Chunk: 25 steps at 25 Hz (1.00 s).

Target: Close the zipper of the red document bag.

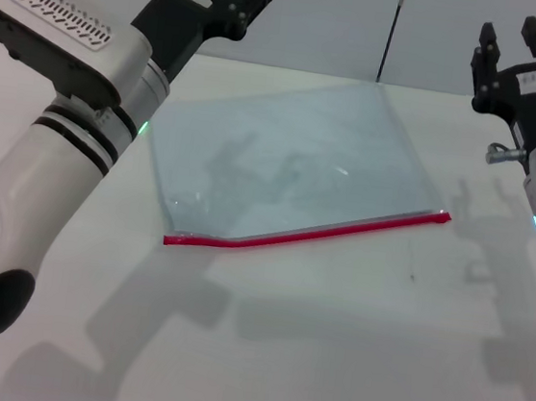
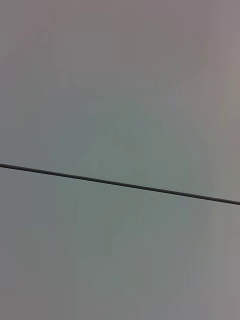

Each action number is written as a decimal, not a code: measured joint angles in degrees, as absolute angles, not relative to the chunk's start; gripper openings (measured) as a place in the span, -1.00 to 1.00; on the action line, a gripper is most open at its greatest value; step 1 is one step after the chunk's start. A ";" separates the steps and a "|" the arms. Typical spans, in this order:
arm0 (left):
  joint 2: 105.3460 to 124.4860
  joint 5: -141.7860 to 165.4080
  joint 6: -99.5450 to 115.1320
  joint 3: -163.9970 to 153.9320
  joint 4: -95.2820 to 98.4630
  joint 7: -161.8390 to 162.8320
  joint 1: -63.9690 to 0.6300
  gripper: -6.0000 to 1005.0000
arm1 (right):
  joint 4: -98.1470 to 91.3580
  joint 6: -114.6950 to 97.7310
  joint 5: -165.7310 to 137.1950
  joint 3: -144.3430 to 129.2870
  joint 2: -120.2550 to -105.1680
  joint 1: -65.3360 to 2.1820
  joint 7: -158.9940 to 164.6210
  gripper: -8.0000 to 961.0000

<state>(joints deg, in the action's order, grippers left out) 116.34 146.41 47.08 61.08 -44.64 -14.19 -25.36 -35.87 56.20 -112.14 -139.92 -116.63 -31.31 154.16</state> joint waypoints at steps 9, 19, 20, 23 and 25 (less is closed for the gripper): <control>116.52 146.48 47.33 61.03 -44.64 -14.24 -25.99 0.43 | -35.51 58.81 -109.15 -139.87 -116.63 -31.71 158.74 -0.09; 116.69 145.89 51.50 61.16 -43.53 -14.33 -29.29 0.43 | -35.86 62.10 -103.42 -140.20 -116.72 -34.50 159.43 -0.09; 116.71 145.82 51.51 61.15 -43.40 -14.33 -29.67 0.43 | -35.89 62.79 -103.40 -140.21 -116.72 -34.76 159.44 -0.09; 116.78 145.66 51.61 60.73 -43.26 -14.31 -30.79 0.43 | -35.85 64.47 -103.39 -140.20 -116.72 -35.38 159.55 -0.09; 116.81 145.66 51.65 60.47 -43.26 -14.22 -31.31 0.43 | -35.83 65.32 -103.38 -140.06 -116.72 -35.77 159.99 -0.09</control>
<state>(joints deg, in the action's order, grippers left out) 116.81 145.66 51.65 60.48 -43.26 -14.22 -31.31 -35.83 65.32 -103.38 -140.06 -116.72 -35.77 160.00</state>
